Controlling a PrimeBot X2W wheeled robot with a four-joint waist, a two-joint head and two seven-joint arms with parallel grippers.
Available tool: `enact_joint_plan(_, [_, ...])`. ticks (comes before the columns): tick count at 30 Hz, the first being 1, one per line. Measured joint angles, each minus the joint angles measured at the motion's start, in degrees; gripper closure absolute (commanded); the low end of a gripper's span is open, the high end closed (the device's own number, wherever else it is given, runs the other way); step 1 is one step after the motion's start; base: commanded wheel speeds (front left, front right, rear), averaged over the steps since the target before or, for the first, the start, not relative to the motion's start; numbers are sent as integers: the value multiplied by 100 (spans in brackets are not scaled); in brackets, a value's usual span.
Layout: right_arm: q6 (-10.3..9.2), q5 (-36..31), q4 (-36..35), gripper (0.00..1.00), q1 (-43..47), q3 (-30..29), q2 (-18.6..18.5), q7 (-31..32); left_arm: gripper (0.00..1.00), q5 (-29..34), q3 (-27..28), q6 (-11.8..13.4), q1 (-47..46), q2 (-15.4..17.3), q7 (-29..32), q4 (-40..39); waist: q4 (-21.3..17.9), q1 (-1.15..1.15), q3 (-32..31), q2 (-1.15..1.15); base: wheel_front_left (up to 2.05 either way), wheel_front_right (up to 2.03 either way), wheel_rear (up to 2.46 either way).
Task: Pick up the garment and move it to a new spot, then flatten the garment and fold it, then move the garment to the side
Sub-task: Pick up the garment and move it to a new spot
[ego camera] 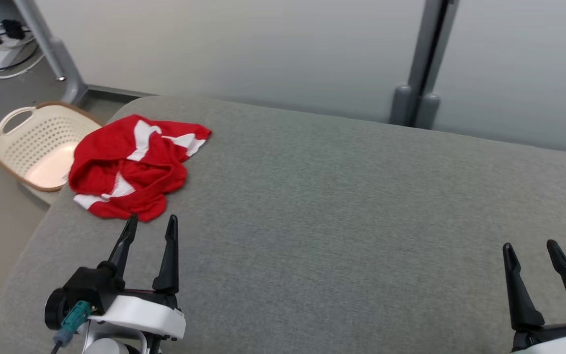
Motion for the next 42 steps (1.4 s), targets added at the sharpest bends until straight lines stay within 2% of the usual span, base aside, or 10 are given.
enact_joint_plan(8, [1,-55,-92,0,-94,244,-9,90,0,69,156,-20,-82,-43,-1,-9,1023,0,94,0,0,0,0])
enact_joint_plan(13, [1,-55,-86,0,-272,378,-104,181,0,74,387,14,9,-56,-1,-159,1320,0,187,0,0,0,0])
enact_joint_plan(23, [1,27,-4,0,-431,412,-253,233,0,163,491,5,13,-182,-1,-260,1361,0,333,0,0,0,0])
enact_joint_plan(30, [1,-57,-304,0,-503,309,-285,394,0,129,349,-79,-422,-227,-2,75,1352,0,606,0,0,0,0])
enact_joint_plan(35, [1,-157,-767,0,-814,203,-427,639,0,-222,359,-127,-1218,-234,-11,706,1175,0,1093,0,0,0,0])
enact_joint_plan(39, [1,-226,-1106,0,-934,43,-482,825,0,-747,252,-135,-2097,-250,-9,1546,972,0,1671,0,0,0,0])
enact_joint_plan(40, [0,-237,-1210,0,-1018,15,-493,890,0,-917,300,-134,-2481,-249,-10,1998,866,0,1972,0,0,0,0])
enact_joint_plan(42, [1,-238,-1262,0,-1062,19,-498,907,0,-920,357,-134,-2657,-249,-9,2228,812,0,2117,0,0,0,0])
